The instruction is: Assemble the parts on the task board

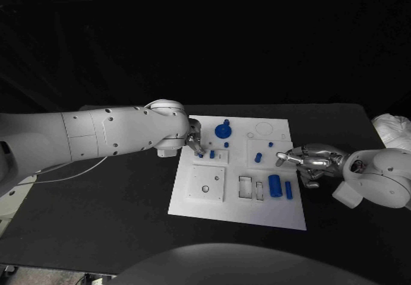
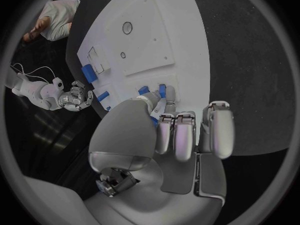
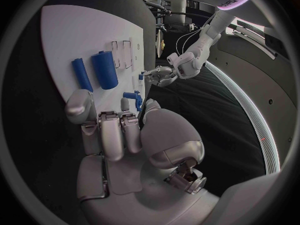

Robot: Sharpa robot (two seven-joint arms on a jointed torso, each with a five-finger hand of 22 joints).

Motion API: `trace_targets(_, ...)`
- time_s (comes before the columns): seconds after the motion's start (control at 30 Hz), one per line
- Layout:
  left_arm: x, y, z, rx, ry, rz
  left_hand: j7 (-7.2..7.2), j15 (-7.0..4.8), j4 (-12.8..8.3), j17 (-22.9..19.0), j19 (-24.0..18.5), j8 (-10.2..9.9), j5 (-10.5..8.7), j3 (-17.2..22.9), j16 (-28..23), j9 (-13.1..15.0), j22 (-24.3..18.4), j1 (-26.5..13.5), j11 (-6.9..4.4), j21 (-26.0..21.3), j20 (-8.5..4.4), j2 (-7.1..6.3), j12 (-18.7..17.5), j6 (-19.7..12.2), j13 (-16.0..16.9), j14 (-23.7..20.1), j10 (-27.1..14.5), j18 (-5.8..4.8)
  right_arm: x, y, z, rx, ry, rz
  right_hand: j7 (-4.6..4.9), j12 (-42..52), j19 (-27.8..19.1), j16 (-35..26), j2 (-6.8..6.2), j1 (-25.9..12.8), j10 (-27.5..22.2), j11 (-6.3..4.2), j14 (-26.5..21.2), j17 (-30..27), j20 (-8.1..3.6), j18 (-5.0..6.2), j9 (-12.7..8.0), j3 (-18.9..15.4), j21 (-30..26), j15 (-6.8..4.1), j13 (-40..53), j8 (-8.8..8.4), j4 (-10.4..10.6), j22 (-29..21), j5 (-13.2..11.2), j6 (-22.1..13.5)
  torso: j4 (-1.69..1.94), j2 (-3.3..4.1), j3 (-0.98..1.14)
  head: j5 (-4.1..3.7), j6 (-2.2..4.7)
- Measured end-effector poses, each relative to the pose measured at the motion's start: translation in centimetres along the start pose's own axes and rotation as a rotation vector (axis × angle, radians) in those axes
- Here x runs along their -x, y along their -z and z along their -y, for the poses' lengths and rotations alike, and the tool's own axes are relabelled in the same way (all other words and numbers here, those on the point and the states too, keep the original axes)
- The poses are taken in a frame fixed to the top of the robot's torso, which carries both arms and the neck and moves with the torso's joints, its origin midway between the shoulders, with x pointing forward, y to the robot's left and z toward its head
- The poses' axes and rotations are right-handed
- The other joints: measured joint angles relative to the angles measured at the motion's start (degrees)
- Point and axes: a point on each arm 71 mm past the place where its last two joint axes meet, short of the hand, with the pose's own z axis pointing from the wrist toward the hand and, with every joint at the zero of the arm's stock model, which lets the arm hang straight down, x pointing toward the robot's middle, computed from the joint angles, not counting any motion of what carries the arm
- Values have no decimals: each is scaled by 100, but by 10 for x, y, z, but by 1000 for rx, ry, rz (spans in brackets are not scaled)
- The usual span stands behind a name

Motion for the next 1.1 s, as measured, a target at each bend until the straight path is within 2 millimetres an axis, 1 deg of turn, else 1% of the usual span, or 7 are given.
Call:
trace_targets(0.13,0,-1,0,1,1,-1,-1,0,30,0,0,0,-1,-30,0,-4,0,-3,1,0,0,-1,0,-1,0,0,0,0,0,0,0,-1,0,0,0,-21,0,0,0,0,0,0,0,0,0,0,0,0,0,0,1,0,0,5,0,0,2,-1,0,-2,0)
trace_targets(0.2,0,-1,0,1,2,-1,-1,0,36,0,0,-1,-1,-37,0,-4,0,-34,1,0,0,27,0,-2,0,0,-1,1,0,0,0,-1,0,0,0,-21,0,0,-18,-18,0,0,1,0,0,0,0,0,0,1,0,0,0,5,0,0,2,-1,0,-3,0)
trace_targets(0.43,-1,-3,0,3,2,-6,-34,0,153,-1,0,-29,-108,-160,0,-25,0,-112,1,-66,0,28,0,-35,-1,0,-1,0,0,0,1,-2,-1,0,0,-25,0,0,-20,-20,0,0,1,-1,0,0,0,0,0,1,0,0,0,4,0,0,2,0,0,-3,0)
trace_targets(0.6,-2,-3,-1,6,0,-12,-82,0,294,-1,0,-112,-257,-414,0,-63,-1,-321,0,-109,0,25,0,-256,-1,0,-1,0,0,0,1,-3,-1,0,0,-26,0,0,-20,-19,0,0,1,-1,0,0,0,0,0,1,0,0,0,4,0,0,2,3,-1,-4,0)
trace_targets(0.77,-2,-3,-1,6,0,-17,-19,13,477,-1,22,-163,-316,-690,0,-60,-1,-567,0,-166,22,9,0,-393,-1,-13,-2,0,0,0,1,-3,-1,0,0,-25,0,0,-5,-5,0,0,1,-1,0,0,1,0,0,1,0,0,0,4,0,0,2,4,-2,-3,0)
trace_targets(0.93,-1,-3,-1,6,-2,-25,42,53,671,-1,8,-229,-391,-960,0,-57,-1,-827,56,-232,35,-8,-3,-514,-1,-11,6,1,0,0,1,-3,-1,0,0,-20,0,0,-4,-4,0,0,2,-1,0,0,1,33,0,2,0,0,1,3,0,0,2,4,-3,1,0)
trace_targets(1.1,-1,-2,-1,8,-6,-33,53,97,742,-1,8,-229,-445,-1183,0,-54,-1,-1086,97,-321,76,6,-33,-608,-1,-12,6,1,0,0,2,-4,-1,0,0,-19,0,0,3,3,0,0,2,-2,0,0,1,34,0,2,1,0,1,3,0,0,-1,4,-3,1,0)
